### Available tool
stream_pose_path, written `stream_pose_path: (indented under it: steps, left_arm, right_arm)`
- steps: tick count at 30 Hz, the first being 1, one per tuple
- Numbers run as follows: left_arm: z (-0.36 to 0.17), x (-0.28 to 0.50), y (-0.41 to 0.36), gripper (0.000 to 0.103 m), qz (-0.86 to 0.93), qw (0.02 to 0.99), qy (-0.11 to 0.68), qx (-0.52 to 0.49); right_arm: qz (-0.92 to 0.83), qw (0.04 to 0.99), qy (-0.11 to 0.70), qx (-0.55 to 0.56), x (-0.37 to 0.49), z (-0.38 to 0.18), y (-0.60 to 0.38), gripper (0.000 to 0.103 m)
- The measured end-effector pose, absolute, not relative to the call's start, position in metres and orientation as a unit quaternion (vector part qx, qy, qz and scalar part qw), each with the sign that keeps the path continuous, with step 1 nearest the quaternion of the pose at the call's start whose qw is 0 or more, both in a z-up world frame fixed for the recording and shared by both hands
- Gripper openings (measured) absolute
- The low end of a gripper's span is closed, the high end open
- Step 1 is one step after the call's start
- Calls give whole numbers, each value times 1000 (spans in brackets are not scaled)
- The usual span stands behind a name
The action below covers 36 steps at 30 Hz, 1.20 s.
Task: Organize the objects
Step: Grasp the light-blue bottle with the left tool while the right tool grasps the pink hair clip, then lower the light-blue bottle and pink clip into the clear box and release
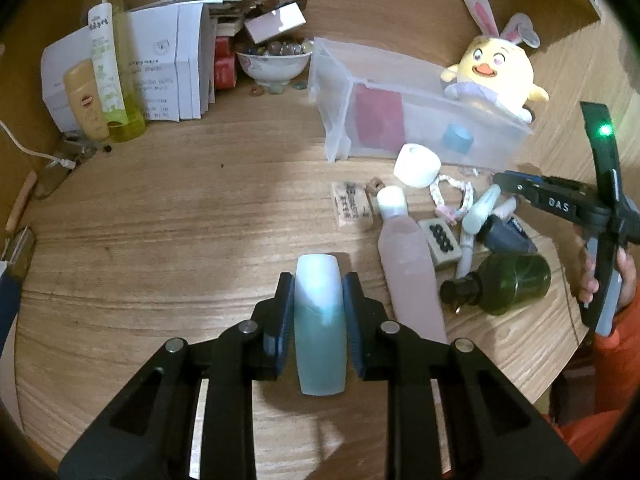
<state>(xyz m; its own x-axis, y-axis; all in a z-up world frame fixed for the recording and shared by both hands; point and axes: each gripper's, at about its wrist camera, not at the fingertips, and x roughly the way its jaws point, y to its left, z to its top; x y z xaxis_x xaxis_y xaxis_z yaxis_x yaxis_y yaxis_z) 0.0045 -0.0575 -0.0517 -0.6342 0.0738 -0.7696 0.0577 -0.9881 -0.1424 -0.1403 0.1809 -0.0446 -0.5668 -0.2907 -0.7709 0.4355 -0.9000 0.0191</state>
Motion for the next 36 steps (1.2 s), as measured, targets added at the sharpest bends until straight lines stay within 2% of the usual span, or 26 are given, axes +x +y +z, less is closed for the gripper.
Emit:
stream_pose_path:
  steps: [7,11,17,36]
  left_arm:
    - [-30,-3,-58,24,914,7,-82,-398]
    - [-18,-10,-54,17,921,13,-80,-382]
    - [-2,-22,-47,15,929,25,-84,-358]
    - [47,-63,-34,15,947,42,-85,-306]
  right_arm:
    - [-898,213,70,377,-122,-14,192,19]
    - [-906,218,63,357,-115,1,196,19]
    - [-914,225,53,333,-108,18,200,19]
    - [-930,246,17,271,-120,59,204,19]
